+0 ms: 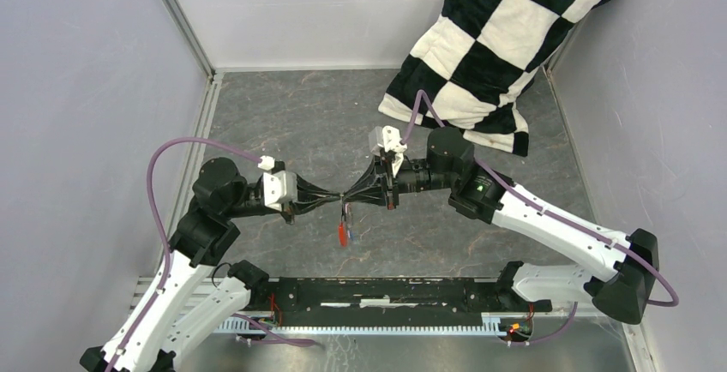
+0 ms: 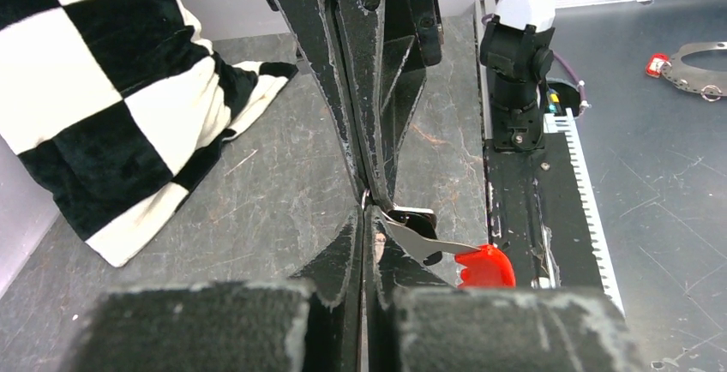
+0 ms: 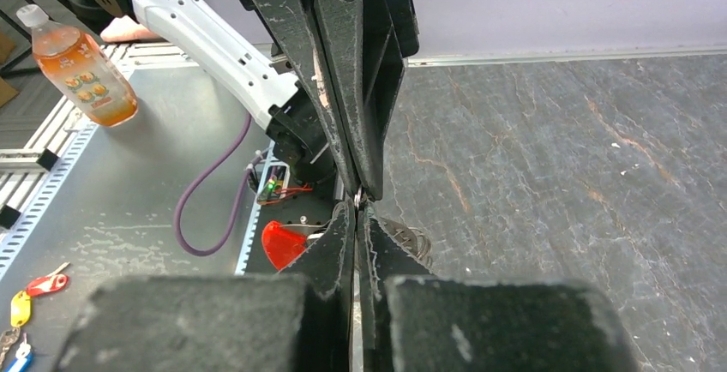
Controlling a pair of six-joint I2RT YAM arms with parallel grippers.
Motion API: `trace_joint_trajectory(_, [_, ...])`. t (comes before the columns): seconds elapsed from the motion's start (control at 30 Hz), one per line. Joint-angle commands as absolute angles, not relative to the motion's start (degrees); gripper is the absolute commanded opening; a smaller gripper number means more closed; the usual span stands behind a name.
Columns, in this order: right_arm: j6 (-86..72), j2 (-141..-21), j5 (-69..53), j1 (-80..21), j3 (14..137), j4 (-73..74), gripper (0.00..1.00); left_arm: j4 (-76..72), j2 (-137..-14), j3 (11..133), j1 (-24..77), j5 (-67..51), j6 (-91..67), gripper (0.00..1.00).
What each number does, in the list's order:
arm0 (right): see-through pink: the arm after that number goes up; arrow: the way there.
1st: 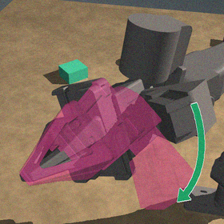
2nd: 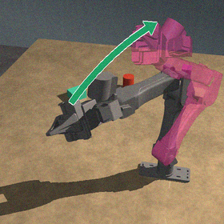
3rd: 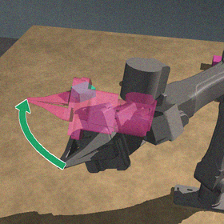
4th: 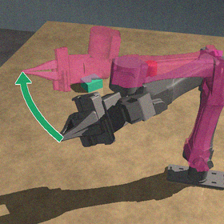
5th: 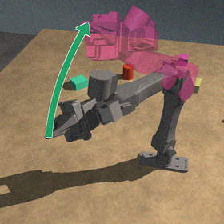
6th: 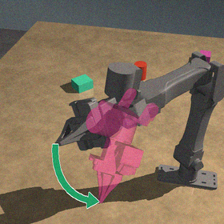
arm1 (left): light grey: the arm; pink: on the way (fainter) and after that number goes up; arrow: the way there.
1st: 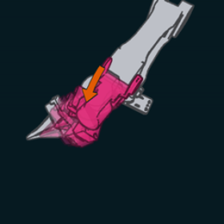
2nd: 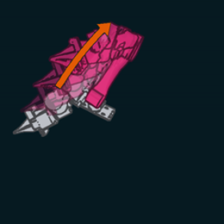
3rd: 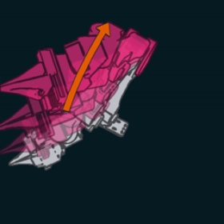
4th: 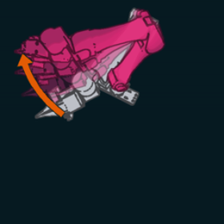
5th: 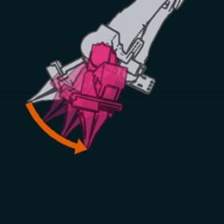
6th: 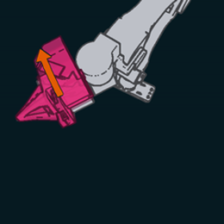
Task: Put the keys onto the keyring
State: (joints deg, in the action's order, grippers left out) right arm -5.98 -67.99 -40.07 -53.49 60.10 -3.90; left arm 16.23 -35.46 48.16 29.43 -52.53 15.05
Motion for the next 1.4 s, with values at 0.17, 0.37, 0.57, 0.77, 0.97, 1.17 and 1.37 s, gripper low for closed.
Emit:
trace_joint_trajectory(0.17, [3.87,-71.01,-36.84,-53.26,69.79,14.52,0.01,26.02,-39.44,52.87,29.56,-55.66,25.62,0.42])
trace_joint_trajectory(0.37, [8.61,-73.50,-35.15,-54.13,75.46,23.42,0.01,34.05,-44.23,57.03,29.53,-55.14,32.74,0.38])
trace_joint_trajectory(0.57, [10.76,-75.57,-34.85,-55.24,79.27,28.11,0.01,39.14,-47.37,58.77,29.55,-53.33,38.42,0.41])
trace_joint_trajectory(0.77, [11.67,-77.11,-34.32,-55.96,81.58,30.50,0.01,39.36,-47.80,59.38,29.54,-53.82,39.68,0.40])
trace_joint_trajectory(0.97, [12.30,-78.79,-34.21,-56.73,83.99,32.35,0.01,39.11,-47.04,59.29,29.60,-55.92,40.39,0.24])
trace_joint_trajectory(1.17, [12.30,-79.84,-34.35,-57.13,85.44,32.74,0.01,41.28,-47.89,59.24,29.58,-55.74,41.66,0.22])
trace_joint_trajectory(1.37, [12.55,-80.82,-34.54,-57.64,86.43,33.46,0.01,42.69,-48.56,59.36,29.54,-54.12,43.44,0.14])
